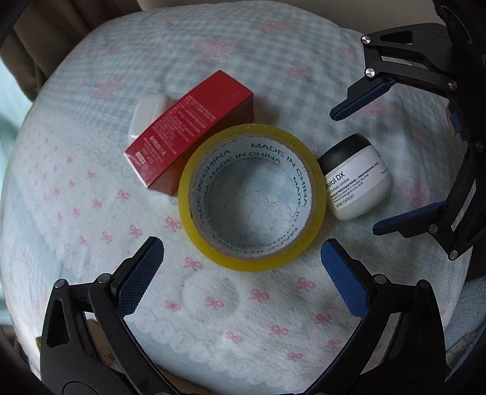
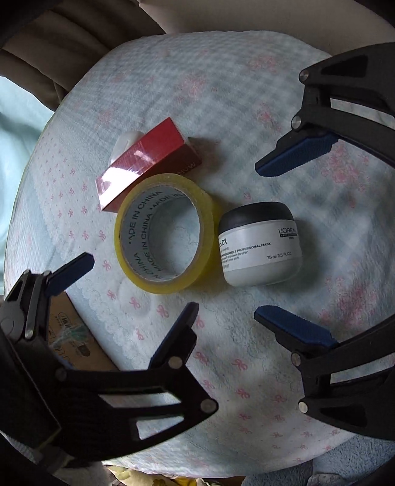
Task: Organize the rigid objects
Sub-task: 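Grasp the small black-and-white jar with the right tool while the left tool grasps the yellow tape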
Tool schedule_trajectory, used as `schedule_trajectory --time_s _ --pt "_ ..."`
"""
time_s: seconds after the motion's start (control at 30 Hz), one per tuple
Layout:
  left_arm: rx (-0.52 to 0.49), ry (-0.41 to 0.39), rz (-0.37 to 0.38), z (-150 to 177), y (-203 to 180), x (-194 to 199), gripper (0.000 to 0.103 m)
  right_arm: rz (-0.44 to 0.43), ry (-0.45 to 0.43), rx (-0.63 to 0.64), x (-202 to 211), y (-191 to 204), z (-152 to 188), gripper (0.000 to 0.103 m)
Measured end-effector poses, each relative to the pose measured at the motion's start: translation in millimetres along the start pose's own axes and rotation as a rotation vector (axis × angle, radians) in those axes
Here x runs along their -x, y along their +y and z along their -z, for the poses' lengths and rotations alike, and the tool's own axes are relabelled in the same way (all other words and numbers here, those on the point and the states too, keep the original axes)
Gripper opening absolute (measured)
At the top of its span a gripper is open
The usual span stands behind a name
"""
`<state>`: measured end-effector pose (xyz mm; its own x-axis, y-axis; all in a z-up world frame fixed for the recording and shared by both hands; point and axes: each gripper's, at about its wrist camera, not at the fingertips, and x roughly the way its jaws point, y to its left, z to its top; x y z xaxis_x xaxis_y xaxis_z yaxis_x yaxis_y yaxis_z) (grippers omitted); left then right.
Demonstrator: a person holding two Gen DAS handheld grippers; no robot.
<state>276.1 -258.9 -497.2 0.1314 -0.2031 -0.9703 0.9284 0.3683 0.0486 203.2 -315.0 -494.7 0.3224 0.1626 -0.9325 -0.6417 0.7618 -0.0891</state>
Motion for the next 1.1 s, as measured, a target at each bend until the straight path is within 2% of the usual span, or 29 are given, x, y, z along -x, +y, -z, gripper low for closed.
schedule_trajectory --time_s 0.03,0.1,0.27,0.37,0.47,0.5,0.53,0.83,1.1 --pt "-0.016 -0.001 0.007 -2.8 -0.2 -4.1 0.103 -0.005 -0.005 0.005 -2.3 0.5 1.4 0.084" --pt "-0.052 -0.009 0.007 -7.8 -1.5 -10.9 0.103 -0.02 -0.012 0.006 -6.2 -0.2 3.3 0.073" --pt "-0.103 -0.026 0.039 -16.1 -2.0 -23.5 0.103 -0.027 -0.043 -0.005 -13.3 -2.1 3.6 0.07" --pt "-0.138 -0.033 0.036 -20.4 -5.4 -30.1 0.103 -0.038 -0.048 -0.015 -18.5 -4.4 3.6 0.059" --pt "-0.14 -0.038 0.049 -25.0 -6.6 -35.4 0.102 -0.051 -0.055 -0.019 -19.0 -4.9 3.4 0.054" --pt "-0.14 -0.041 0.056 -25.7 -6.1 -36.2 0.099 -0.051 -0.055 -0.016 -18.8 -4.0 2.8 0.049" --pt "-0.144 -0.048 0.068 -25.2 -6.0 -36.2 0.096 -0.042 -0.054 -0.015 -18.6 -3.6 2.4 0.049" --pt "-0.142 -0.063 0.064 -21.4 -7.3 -31.8 0.096 -0.056 -0.037 -0.025 -15.2 -3.1 -1.4 0.049" --pt "-0.093 -0.096 0.023 -19.9 -2.8 3.8 0.096 -0.027 -0.031 0.001 3.6 -3.9 -12.7 0.048"
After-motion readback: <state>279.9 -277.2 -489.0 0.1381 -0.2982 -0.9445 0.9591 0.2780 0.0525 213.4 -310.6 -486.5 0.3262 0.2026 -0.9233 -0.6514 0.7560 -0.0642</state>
